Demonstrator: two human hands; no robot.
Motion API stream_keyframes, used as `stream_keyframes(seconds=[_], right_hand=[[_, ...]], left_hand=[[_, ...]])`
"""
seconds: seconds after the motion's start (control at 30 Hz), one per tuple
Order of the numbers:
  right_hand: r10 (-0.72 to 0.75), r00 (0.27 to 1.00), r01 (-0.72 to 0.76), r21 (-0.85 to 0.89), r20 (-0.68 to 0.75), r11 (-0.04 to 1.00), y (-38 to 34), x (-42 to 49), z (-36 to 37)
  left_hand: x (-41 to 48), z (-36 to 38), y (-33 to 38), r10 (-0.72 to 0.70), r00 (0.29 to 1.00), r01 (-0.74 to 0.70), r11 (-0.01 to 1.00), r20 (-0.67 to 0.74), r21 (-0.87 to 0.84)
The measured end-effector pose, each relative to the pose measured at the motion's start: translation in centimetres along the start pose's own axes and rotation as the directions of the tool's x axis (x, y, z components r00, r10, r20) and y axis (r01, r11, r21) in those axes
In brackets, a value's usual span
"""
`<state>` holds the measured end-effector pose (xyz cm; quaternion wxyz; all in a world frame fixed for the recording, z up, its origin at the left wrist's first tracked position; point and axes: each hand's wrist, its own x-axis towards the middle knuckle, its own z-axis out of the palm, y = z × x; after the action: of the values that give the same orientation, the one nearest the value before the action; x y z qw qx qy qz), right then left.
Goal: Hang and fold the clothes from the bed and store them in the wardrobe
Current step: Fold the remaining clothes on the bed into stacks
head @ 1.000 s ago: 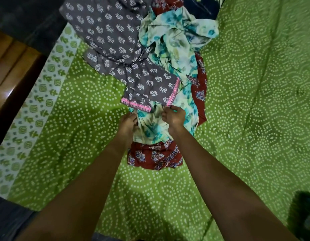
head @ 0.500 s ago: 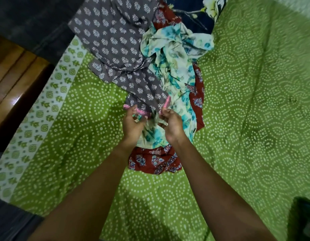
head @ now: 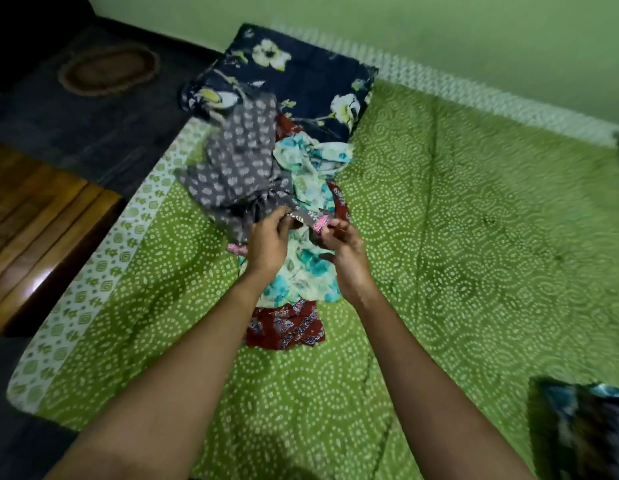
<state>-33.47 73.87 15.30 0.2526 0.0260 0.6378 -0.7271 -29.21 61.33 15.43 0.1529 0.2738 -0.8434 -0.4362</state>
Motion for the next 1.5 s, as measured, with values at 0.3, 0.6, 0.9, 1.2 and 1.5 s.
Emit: stream_keyframes(seconds=[0.3,0.6,0.9,1.2,1.5], right_hand=[[-0.266,0.900,0.408,-0.453,0.346,0.793,-8.4,-7.6,-7.2],[-0.412,0.909,0.387,-0.238,-0.064,0.891,-18.1,-14.5,-12.6],[-0.304,0.932,0.362,0.482,-0.198,0.798,-27.7,-18.5,-17.6],[-0.160,0.986,0.121,-0.834,0.039,0.539,-25.5,-19.5,-20.7],[-0.483,0.811,0.567,-0.651,0.331,0.505,-25.8,-19.0,-17.5]], left_hand=[[-7.4,-0.9,15.0,0.235,0.970,-0.217,0.953,0.066,-0.211],[-14.6,0.3,23.2,0.249,0.963,-0.191,0.900,0.103,-0.391],[-18.0,4.2,23.5,0.198,0.970,-0.192,0.980,0.144,-0.053],[-17.4,3.9,27.2,0.212,0.947,-0.150,0.956,0.242,-0.251],[-14.6,-0.9,32.3,0.356,0.892,-0.142,0.807,0.279,-0.573]])
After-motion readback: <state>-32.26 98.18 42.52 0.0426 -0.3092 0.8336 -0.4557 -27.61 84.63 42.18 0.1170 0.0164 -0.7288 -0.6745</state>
